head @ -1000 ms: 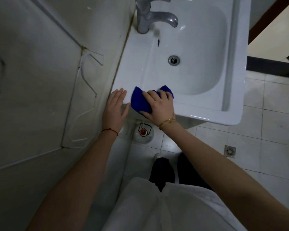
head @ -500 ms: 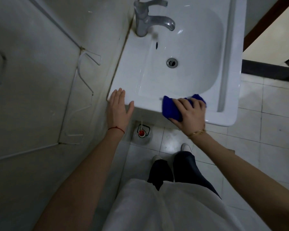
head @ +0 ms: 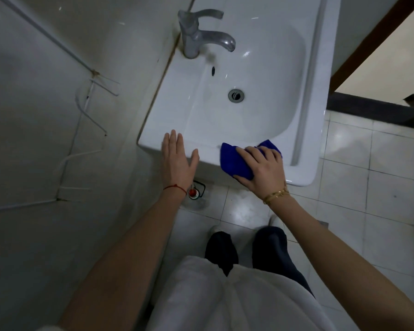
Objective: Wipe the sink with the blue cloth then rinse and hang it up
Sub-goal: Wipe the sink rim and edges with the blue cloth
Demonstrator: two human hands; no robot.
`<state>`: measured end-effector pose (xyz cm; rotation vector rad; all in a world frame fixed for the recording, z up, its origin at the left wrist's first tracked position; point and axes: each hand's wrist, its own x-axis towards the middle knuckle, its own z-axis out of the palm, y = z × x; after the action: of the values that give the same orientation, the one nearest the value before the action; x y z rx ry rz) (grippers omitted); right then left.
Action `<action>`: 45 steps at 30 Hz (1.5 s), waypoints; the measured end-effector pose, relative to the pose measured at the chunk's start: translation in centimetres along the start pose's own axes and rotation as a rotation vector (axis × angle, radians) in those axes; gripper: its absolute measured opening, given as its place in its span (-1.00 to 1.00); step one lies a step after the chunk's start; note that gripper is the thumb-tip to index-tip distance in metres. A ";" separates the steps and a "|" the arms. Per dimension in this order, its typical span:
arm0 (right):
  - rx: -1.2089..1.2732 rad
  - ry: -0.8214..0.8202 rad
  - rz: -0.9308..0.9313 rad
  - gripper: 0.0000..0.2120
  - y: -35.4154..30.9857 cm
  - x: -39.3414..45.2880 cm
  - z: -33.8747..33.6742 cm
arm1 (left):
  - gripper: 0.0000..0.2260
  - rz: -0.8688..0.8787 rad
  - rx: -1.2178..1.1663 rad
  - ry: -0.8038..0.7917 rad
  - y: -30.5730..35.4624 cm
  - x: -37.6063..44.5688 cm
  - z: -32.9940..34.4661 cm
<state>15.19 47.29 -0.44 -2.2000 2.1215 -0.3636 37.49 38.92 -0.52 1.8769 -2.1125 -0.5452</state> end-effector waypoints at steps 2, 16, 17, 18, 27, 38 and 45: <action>0.003 -0.007 0.001 -0.36 2.1 -1.3 -0.5 | -0.44 0.014 -0.005 0.001 1.1 -0.5 0.6; 0.130 -0.082 -0.345 -0.40 13.7 -3.8 -3.3 | -0.48 -0.011 -0.007 0.090 11.2 -4.4 6.7; 0.156 -0.090 -0.380 -0.41 14.9 -3.7 -3.6 | -0.46 -0.032 -0.004 0.097 12.1 -4.7 7.0; 0.181 -0.103 -0.413 -0.43 16.2 -3.4 -3.8 | -0.45 -0.054 0.001 0.102 13.1 -5.0 7.4; 0.216 -0.156 -0.365 -0.59 21.1 4.8 -4.9 | -0.44 -0.267 0.052 0.162 18.6 -6.4 9.4; 0.187 -0.206 -0.602 -0.48 24.9 7.3 -4.7 | -0.45 -0.472 0.015 0.233 21.8 -5.5 10.8; 0.144 -0.248 -0.587 -0.57 21.8 6.8 -4.8 | -0.46 -0.497 0.014 0.259 22.0 -5.4 11.2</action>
<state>-6.97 40.01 0.48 -2.5771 1.2610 -0.2400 13.75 47.45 -0.54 2.3443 -1.4929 -0.3554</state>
